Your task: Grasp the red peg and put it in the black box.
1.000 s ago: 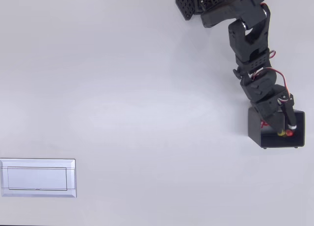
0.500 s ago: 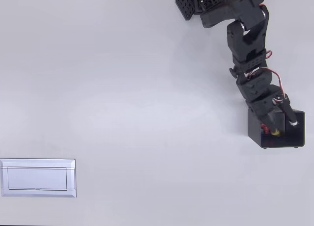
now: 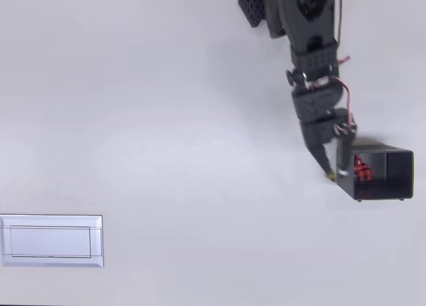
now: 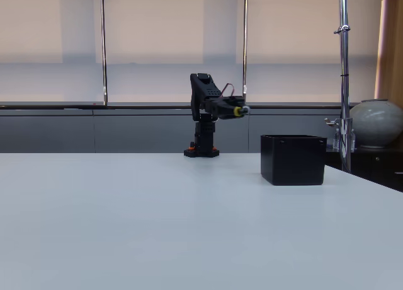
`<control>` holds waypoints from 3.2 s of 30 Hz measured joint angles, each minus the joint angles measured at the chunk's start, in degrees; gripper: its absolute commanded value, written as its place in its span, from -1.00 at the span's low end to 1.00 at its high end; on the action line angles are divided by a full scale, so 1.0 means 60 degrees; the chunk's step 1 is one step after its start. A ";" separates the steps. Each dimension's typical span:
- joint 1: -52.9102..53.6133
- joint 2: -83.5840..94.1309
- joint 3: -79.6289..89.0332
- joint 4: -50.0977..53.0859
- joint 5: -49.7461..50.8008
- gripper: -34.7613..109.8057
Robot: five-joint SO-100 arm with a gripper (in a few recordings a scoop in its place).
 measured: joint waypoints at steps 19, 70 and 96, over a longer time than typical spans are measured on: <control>0.2505 -0.7866 -0.2080 1.2920 0.0894 -0.52; 0.1934 -0.9185 -0.2080 1.7080 0.0000 -0.52; 0.1934 -0.9185 -0.2080 1.7080 0.0000 -0.52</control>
